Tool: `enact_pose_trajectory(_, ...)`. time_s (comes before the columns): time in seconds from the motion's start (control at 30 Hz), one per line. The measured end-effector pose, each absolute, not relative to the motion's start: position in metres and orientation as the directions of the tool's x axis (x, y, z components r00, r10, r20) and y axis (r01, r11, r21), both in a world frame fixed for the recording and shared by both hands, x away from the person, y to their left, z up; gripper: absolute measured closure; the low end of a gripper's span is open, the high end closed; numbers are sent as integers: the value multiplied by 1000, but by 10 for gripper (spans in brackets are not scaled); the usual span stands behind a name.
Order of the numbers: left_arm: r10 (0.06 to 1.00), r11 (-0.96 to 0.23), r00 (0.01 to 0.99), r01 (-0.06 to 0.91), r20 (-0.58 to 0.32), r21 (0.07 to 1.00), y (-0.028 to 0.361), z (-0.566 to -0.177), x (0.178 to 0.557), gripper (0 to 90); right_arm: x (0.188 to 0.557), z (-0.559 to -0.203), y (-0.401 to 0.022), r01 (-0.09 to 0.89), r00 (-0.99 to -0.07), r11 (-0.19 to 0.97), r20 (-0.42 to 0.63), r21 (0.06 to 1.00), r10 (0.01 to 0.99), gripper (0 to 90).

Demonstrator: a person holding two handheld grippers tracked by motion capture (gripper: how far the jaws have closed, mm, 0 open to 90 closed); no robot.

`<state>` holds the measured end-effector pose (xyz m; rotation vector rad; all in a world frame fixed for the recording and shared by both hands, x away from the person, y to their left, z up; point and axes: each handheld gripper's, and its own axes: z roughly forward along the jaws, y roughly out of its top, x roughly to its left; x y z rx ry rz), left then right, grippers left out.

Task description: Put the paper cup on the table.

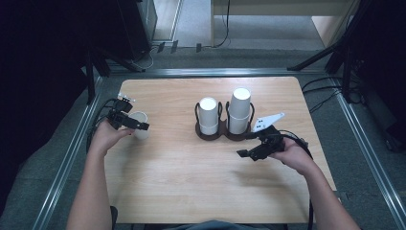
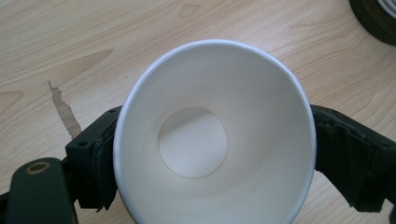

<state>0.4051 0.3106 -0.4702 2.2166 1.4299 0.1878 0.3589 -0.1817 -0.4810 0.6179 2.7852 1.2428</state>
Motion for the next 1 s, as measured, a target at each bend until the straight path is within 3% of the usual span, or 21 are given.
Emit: enact_pose_trajectory(1.0,884,-251,429,772,-185,584,318,-444,397,113,357,-483,-178,326,-929,621,121,713,349,230)
